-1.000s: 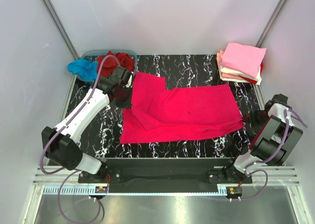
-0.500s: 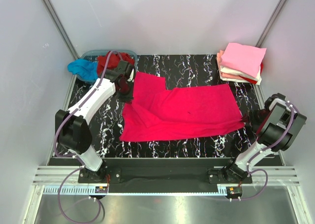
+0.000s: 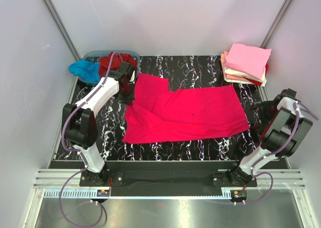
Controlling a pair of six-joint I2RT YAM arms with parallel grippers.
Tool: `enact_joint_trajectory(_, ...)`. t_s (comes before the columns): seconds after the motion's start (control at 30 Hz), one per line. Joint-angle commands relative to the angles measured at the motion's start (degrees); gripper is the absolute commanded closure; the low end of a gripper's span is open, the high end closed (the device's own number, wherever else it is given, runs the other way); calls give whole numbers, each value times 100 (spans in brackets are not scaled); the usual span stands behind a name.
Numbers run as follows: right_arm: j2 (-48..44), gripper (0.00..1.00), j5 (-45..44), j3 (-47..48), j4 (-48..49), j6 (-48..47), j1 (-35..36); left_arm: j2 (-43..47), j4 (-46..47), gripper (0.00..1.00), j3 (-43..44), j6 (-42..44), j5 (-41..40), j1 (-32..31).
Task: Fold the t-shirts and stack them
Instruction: Fold the tshirt
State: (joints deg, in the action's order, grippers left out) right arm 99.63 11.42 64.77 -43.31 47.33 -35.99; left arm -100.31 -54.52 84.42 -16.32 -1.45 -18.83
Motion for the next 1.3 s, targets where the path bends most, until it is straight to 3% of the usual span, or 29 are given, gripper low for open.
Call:
enact_joint_trajectory(0.0,-1091,1,-448,-183,-12,-399,57,-84,371,100,197,41,-13,134)
enact_joint_trajectory(0.2,-2535,4,263,-1677,1051,-558,426,-296,696,100,84,-3,66,204)
enact_joint_trajectory(0.27,-2607,6,308,-1898,1175,-619,505,-322,828,100,-31,6,110,222)
enact_joint_trajectory(0.53,-2326,31,195,-1881,1342,-910,496,-226,636,100,171,234,409,283)
enact_joint_trajectory(0.63,-2229,37,167,-1916,1517,-928,496,-155,627,100,75,287,496,415)
enact_joint_trajectory(0.9,-1773,32,159,-2074,2018,-963,531,-366,293,100,505,383,761,512)
enact_joint_trajectory(1.27,-1052,28,202,-1504,2503,-541,830,-313,627,100,74,340,910,582)
